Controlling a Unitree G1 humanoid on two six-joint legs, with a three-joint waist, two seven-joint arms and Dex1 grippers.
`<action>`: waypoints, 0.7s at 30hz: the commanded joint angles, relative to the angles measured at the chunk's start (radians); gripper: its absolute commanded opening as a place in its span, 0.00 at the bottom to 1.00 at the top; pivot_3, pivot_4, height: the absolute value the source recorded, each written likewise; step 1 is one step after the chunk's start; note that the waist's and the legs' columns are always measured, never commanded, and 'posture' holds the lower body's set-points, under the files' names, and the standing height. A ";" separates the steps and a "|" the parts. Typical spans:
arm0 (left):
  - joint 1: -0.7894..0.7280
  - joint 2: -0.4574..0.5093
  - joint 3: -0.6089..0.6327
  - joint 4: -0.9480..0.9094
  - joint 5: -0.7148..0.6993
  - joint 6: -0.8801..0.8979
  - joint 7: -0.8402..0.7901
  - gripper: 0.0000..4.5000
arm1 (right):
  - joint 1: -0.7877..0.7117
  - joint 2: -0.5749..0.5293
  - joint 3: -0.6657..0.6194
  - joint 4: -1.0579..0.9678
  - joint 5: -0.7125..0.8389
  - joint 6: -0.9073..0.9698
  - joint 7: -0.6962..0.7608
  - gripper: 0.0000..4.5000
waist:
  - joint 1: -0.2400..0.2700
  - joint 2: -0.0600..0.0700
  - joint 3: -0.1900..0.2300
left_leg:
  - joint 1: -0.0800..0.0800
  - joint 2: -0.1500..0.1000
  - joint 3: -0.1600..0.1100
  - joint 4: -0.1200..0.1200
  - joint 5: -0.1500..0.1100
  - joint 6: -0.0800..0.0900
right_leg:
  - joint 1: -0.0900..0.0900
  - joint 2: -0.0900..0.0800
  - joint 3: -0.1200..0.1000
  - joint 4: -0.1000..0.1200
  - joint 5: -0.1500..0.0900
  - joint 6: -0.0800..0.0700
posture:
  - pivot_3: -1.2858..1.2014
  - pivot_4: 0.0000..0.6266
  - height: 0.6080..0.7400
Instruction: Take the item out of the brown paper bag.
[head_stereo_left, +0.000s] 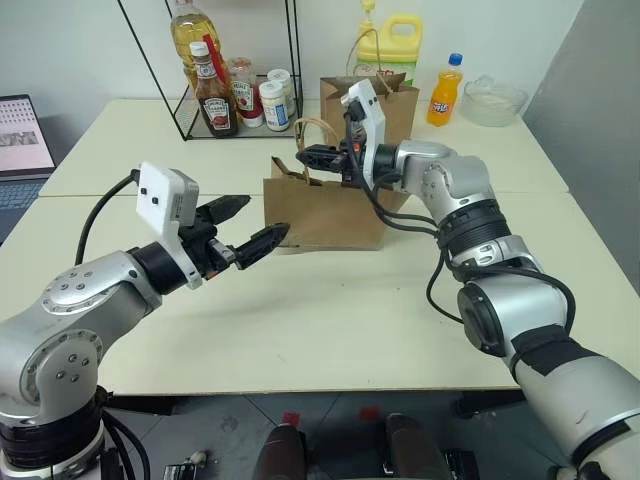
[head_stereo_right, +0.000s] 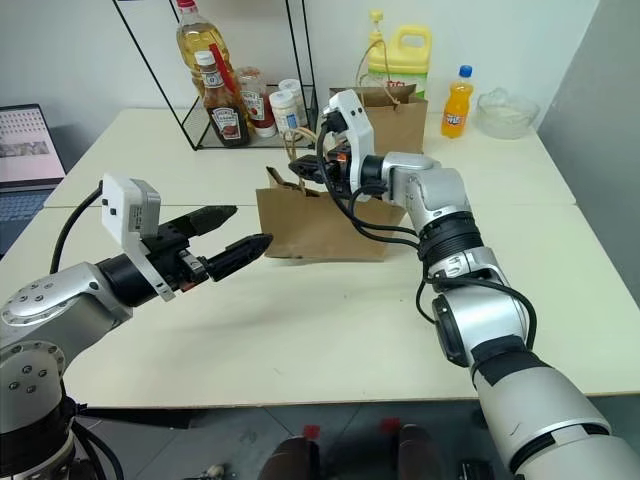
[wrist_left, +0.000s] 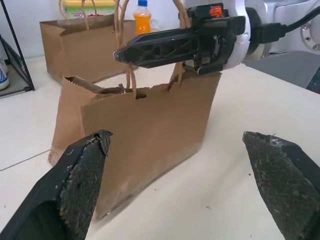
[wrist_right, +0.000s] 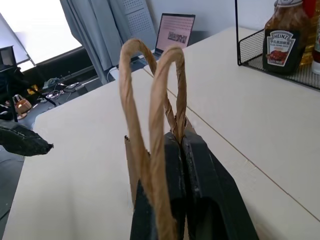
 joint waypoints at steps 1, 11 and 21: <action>0.008 0.024 0.029 -0.037 -0.026 -0.014 0.015 1.00 | -0.050 0.015 0.007 0.055 -0.039 -0.136 0.011 0.01 | -0.001 0.000 0.000 | 0.000 0.000 0.000 0.000 0.000 0.000 | 0.000 0.000 0.000 0.000 0.000 0.000 | 0.52 0.24 1.00; 0.007 0.046 0.010 -0.028 -0.043 -0.026 0.024 1.00 | -0.020 0.034 0.033 0.120 -0.109 -0.276 0.056 0.15 | 0.000 0.000 0.000 | 0.002 0.000 -0.001 0.000 0.002 -0.003 | 0.000 0.000 0.000 0.003 0.000 0.000 | 0.52 0.24 1.00; -0.025 0.063 -0.031 0.027 -0.011 -0.057 -0.021 1.00 | 0.027 -0.052 0.053 -0.049 -0.140 -0.258 0.107 0.96 | 0.000 -0.001 0.000 | 0.001 0.000 -0.001 0.000 0.002 -0.004 | 0.000 0.000 0.000 0.003 0.000 0.000 | 0.52 0.24 1.00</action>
